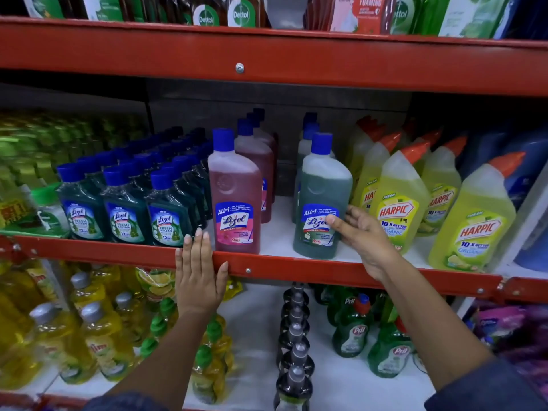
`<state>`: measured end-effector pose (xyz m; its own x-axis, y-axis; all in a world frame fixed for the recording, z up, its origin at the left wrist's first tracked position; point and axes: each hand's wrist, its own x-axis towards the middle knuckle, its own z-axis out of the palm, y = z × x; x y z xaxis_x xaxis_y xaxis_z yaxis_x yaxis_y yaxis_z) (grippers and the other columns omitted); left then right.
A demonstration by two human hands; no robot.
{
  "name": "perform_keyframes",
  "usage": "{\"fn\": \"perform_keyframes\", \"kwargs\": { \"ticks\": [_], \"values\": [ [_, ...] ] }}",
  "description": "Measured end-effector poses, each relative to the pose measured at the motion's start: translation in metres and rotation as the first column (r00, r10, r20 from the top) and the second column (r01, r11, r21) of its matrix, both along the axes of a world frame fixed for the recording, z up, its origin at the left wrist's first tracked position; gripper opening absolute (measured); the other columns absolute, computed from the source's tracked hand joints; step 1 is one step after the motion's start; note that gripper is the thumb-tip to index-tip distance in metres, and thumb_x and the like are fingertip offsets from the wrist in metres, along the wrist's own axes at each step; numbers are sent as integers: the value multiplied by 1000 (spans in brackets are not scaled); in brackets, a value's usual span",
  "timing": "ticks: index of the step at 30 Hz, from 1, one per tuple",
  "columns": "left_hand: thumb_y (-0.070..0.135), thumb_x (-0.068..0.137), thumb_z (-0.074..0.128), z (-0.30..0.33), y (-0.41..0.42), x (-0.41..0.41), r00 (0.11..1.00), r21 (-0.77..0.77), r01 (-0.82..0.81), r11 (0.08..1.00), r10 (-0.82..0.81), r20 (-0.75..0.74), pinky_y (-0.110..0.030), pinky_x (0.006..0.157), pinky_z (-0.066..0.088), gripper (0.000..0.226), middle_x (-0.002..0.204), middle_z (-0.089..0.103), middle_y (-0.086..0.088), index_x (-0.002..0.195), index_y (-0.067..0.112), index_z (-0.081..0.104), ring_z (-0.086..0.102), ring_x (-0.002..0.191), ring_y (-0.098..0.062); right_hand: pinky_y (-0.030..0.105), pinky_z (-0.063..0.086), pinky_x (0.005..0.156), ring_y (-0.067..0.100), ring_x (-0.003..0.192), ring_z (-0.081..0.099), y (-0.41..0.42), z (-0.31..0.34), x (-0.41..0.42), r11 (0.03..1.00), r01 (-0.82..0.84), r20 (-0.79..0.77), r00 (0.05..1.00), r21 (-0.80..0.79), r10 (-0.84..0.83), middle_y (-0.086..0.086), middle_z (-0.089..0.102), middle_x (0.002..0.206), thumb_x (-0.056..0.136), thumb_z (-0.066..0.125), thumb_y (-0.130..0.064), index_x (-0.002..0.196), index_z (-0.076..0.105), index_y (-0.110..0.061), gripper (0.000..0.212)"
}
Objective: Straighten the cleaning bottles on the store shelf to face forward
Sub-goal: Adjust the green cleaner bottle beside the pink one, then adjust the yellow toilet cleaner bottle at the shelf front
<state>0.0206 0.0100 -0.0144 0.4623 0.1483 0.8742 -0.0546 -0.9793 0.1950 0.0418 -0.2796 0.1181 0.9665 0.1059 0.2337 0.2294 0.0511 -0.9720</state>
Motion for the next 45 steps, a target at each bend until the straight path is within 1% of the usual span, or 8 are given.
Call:
{"fn": "perform_keyframes", "kwargs": {
  "ticks": [13,17,21,25,30,34,39,45],
  "values": [
    [47,103,18,2,-2,-5,1000,-12,-7,1000,7,-4,-35,124,-2,65,147,40,-26,146,-2,27,-5,151,-14,18,58,72,16,104,70,-6,-3,-16,998,-42,-13,999,-42,41,7,72,117,86,68,-19,124,59,-16,39],
    [47,102,17,2,-2,-6,1000,-9,-9,1000,9,-12,-35,123,-3,66,147,40,-26,145,-2,27,-6,151,-14,22,58,82,10,110,66,-4,-8,-26,968,146,170,979,-205,-112,7,67,130,81,68,-40,131,58,-15,57],
    [47,102,17,2,-2,-6,1000,-19,-3,1000,2,-23,-35,123,-4,66,148,39,-26,146,-2,27,-7,151,-13,28,36,108,13,139,42,-24,-20,-40,668,586,571,770,-459,-283,0,45,153,90,60,-50,147,41,-19,67],
    [47,102,17,1,-2,-6,1000,-26,1,1000,-2,-28,-35,123,-4,66,149,38,-26,147,-1,25,-7,151,-13,32,27,113,16,148,25,-56,-30,-42,469,733,719,646,-493,-256,5,30,161,92,54,-49,152,30,-15,72],
    [47,102,16,2,-3,-7,1000,-26,0,1000,-1,-31,-35,123,-4,67,149,36,-26,147,-1,24,-7,151,-14,26,14,114,15,152,10,-77,-25,-32,577,688,581,708,-440,-401,3,11,166,89,63,-45,156,12,-15,90],
    [48,102,16,2,-3,-7,999,-33,3,999,-5,-41,-35,123,-4,67,150,36,-26,147,-1,24,-7,151,-14,35,19,121,20,150,20,-81,-15,-11,710,605,360,793,-361,-492,5,20,164,84,68,-46,156,8,-15,98],
    [49,101,16,1,-3,-7,999,-40,4,999,-7,-53,-35,123,-5,68,150,35,-26,147,-1,25,-7,151,-13,38,51,100,17,130,49,-85,-10,5,838,521,168,852,-162,-496,0,45,150,90,61,-43,151,28,-21,73],
    [48,102,16,0,-3,-5,999,-32,-6,999,5,-32,-36,123,-3,67,149,37,-27,146,-2,26,-6,151,-14,48,49,103,22,119,60,-89,-8,10,866,482,128,875,-133,-468,5,60,135,89,64,-41,139,41,-17,60]
  ]
}}
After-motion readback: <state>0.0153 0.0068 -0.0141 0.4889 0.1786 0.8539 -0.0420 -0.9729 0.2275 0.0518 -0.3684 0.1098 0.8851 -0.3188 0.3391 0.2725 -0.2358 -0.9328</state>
